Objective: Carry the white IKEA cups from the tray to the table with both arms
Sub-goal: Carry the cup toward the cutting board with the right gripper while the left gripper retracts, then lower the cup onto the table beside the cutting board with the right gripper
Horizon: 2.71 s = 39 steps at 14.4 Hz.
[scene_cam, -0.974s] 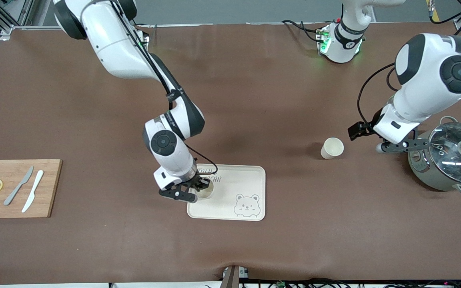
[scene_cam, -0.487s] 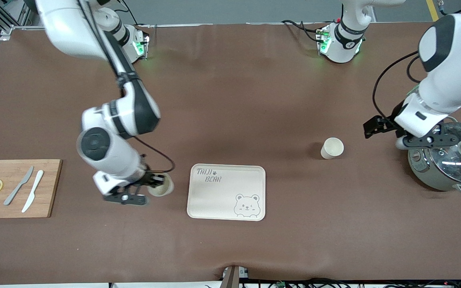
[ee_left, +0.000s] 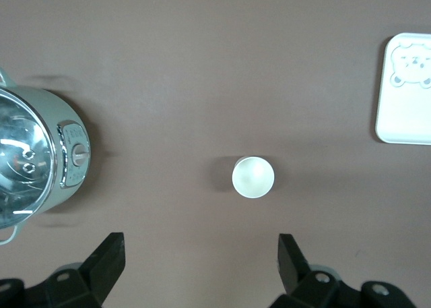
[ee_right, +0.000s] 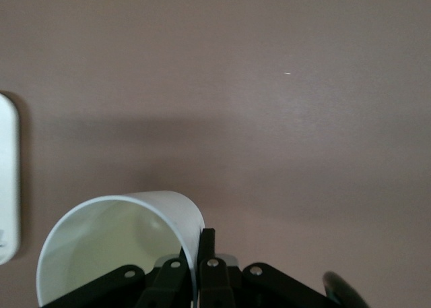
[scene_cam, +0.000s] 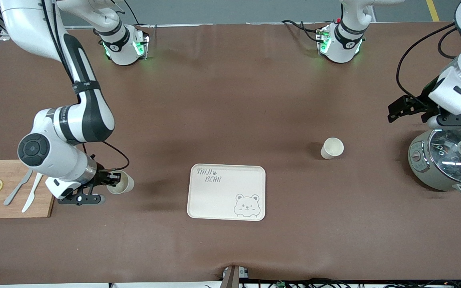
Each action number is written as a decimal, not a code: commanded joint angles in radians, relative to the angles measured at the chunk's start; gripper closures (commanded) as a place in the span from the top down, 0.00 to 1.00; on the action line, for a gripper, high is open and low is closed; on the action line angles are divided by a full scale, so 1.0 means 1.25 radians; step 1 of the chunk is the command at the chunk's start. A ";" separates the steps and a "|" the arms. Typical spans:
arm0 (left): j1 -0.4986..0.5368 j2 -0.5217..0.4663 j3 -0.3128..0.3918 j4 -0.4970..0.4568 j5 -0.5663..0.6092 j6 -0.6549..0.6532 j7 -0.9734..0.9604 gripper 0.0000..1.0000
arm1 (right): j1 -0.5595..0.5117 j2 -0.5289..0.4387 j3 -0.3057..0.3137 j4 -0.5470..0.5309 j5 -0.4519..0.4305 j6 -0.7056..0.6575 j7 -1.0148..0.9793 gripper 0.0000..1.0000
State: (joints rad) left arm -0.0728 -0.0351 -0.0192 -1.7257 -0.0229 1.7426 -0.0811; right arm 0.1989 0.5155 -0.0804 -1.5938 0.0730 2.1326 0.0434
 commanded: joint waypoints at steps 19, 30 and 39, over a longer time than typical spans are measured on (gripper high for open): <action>0.013 0.084 -0.012 0.264 0.067 -0.272 0.121 1.00 | -0.121 0.034 0.019 -0.198 0.008 0.325 -0.232 0.00; 0.015 0.093 -0.010 0.264 0.066 -0.290 0.125 1.00 | -0.121 0.049 0.019 -0.199 0.008 0.343 -0.232 0.00; 0.019 0.093 -0.005 0.266 0.067 -0.288 0.131 1.00 | -0.121 0.062 0.019 -0.196 0.008 0.356 -0.231 0.51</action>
State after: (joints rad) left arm -0.0518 0.0691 -0.0266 -1.4244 0.0397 1.4058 0.0580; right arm 0.0684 0.5958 -0.0758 -1.8301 0.0736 2.5603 -0.2263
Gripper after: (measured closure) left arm 0.000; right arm 0.608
